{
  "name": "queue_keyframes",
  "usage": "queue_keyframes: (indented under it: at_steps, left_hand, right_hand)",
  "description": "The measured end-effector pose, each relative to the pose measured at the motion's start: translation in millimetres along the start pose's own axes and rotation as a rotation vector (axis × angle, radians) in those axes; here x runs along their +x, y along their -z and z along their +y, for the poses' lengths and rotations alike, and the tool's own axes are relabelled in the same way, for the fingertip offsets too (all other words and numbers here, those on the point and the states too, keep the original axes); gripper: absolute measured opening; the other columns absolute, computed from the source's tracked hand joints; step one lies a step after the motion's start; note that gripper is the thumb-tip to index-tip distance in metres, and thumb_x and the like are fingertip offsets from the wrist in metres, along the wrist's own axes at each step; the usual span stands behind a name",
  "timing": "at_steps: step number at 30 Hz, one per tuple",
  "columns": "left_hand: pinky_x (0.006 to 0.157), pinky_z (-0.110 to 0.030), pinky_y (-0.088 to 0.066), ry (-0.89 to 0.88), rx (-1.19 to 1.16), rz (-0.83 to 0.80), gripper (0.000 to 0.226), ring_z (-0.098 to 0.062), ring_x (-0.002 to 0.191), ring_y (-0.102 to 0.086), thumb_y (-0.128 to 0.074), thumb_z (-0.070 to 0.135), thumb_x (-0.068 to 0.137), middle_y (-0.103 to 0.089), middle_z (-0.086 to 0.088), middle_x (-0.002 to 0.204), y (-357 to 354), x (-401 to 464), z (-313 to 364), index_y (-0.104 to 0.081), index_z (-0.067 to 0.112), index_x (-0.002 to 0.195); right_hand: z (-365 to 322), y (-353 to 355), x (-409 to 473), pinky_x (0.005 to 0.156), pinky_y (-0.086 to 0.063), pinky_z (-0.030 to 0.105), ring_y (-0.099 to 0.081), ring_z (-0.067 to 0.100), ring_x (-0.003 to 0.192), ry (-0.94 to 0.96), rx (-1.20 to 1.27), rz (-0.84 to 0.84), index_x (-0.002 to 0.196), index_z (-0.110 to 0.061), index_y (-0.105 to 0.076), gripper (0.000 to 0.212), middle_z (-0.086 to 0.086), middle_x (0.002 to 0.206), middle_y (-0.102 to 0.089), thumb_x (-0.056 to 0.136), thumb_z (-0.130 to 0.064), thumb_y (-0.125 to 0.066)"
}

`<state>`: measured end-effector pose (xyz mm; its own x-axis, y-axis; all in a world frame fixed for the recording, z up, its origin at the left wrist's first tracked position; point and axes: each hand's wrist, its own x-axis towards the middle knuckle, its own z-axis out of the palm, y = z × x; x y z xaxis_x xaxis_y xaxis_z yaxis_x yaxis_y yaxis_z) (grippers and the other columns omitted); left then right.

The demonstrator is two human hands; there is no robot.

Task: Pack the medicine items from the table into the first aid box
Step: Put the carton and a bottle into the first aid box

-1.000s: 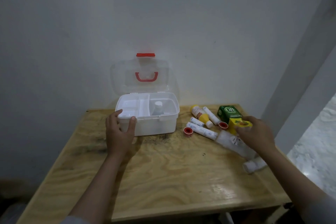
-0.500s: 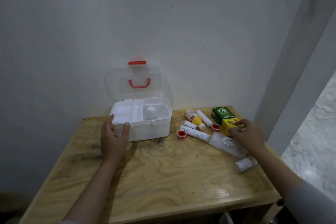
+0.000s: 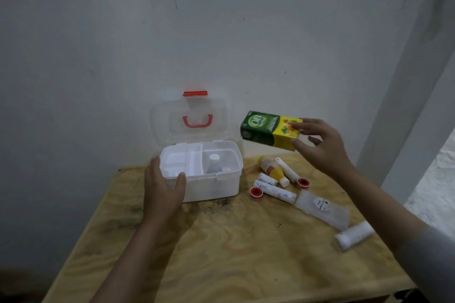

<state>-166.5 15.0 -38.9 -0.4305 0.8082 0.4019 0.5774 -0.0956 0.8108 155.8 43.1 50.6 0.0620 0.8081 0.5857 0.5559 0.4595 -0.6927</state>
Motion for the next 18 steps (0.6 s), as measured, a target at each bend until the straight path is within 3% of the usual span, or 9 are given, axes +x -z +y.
queue_keyframes:
  at_steps: [6, 9, 12, 18]
  left_hand:
    - [0.117, -0.046, -0.022, -0.045, 0.204, -0.149, 0.078, -0.025, 0.146, -0.017, -0.054, 0.045, 0.089, -0.018, -0.004, 0.16, 4.7, 15.5, -2.9, -0.015, 0.016, 0.15]
    - [0.118, -0.044, -0.019, -0.02, 0.201, -0.219, 0.078, -0.021, 0.148, -0.012, -0.049, 0.05, 0.09, -0.012, -0.001, 0.161, 4.7, 14.7, -9.6, -0.012, 0.018, 0.151]
    - [0.119, -0.045, -0.016, -0.002, 0.185, -0.255, 0.081, -0.016, 0.149, -0.005, -0.05, 0.051, 0.089, -0.006, 0.004, 0.162, 5.7, 16.6, -10.3, -0.009, 0.019, 0.151]
    - [0.118, -0.048, 0.0, -0.025, 0.31, -0.267, 0.08, -0.016, 0.149, 0.0, -0.042, 0.055, 0.09, -0.002, 0.004, 0.162, 5.5, 17.3, -12.3, -0.008, 0.017, 0.152]
  right_hand:
    - [-21.2, -52.6, 35.4, 0.083, -0.048, 0.032, -0.055, 0.012, 0.102, 0.11, -0.162, -0.256, 0.105, -0.016, -0.071, 0.034, 0.01, 0.12, -0.061, 0.07, -0.017, -0.072]
    - [-29.1, -74.8, 43.3, 0.08, -0.044, 0.027, -0.057, 0.015, 0.1, 0.122, -0.227, -0.372, 0.104, -0.015, -0.072, 0.045, 0.01, 0.119, -0.061, 0.063, -0.03, -0.063]
    - [-35.6, -95.1, 47.4, 0.079, -0.05, 0.031, -0.06, 0.02, 0.097, 0.107, -0.291, -0.491, 0.104, -0.016, -0.073, 0.05, 0.009, 0.115, -0.063, 0.059, -0.034, -0.058]
    - [-33.5, -125.3, 53.7, 0.071, -0.053, 0.031, -0.065, 0.015, 0.087, -0.005, -0.311, -0.577, 0.097, -0.022, -0.074, 0.031, 0.001, 0.1, -0.069, 0.067, -0.025, -0.073]
